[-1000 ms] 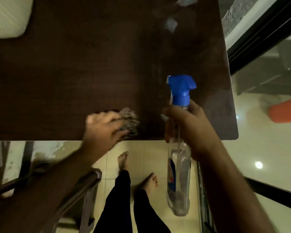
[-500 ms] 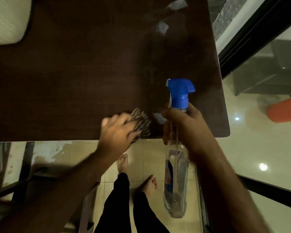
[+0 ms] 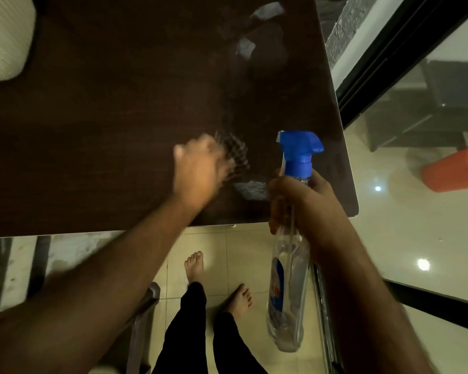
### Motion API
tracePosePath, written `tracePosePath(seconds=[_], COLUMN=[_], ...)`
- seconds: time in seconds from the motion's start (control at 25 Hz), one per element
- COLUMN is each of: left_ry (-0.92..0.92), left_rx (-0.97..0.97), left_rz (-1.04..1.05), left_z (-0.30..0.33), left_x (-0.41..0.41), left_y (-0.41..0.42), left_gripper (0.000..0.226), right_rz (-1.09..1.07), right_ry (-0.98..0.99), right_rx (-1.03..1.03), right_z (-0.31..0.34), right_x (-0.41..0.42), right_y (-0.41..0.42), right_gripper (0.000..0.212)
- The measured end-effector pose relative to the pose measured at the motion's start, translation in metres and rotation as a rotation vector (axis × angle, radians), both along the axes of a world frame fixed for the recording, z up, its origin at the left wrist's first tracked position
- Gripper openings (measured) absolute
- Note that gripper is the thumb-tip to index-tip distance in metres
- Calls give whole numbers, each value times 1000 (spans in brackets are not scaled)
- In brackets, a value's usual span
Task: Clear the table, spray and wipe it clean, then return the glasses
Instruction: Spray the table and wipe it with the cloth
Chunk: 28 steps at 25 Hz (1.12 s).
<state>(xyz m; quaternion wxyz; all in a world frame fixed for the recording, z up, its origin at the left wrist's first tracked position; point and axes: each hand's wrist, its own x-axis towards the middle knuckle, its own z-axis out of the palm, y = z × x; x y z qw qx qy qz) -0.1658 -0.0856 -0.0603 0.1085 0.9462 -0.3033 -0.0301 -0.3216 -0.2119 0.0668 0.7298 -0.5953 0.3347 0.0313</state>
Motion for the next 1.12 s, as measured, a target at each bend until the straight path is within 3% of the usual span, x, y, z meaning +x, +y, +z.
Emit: tracePosePath(seconds=[0.12, 0.24, 0.36, 0.48, 0.6, 0.72, 0.8, 0.96, 1.12], left_ry=[62, -26, -145, -85, -11, 26, -19, -86, -75], left_rx=[-64, -15, 18, 23, 12, -34, -22, -46, -37], left_rz=[-270, -286, -32, 221, 60, -139, -133, 152, 161], left_z=[6, 7, -1, 2, 1, 1, -3, -4, -9], left_x=[-70, -55, 23, 81, 27, -37, -7, 103, 164], left_y=[57, 107, 84, 26, 1, 29, 29, -36, -82], left_gripper=[28, 38, 37, 33, 27, 30, 31, 31, 33], right_rz=[-3, -15, -17, -7, -2, 13, 22, 60, 88], right_ry=[-2, 12, 35, 23, 0, -3, 1, -12, -7], right_rx=[18, 31, 11, 16, 41, 68, 72, 23, 41], right_z=[1, -5, -11, -11, -4, -2, -4, -9, -11], right_x=[-5, -9, -8, -5, -3, 2, 9, 36, 75], right_y=[-4, -10, -11, -5, -1, -3, -7, -17, -26], right_gripper=[19, 21, 21, 21, 19, 21, 21, 20, 22])
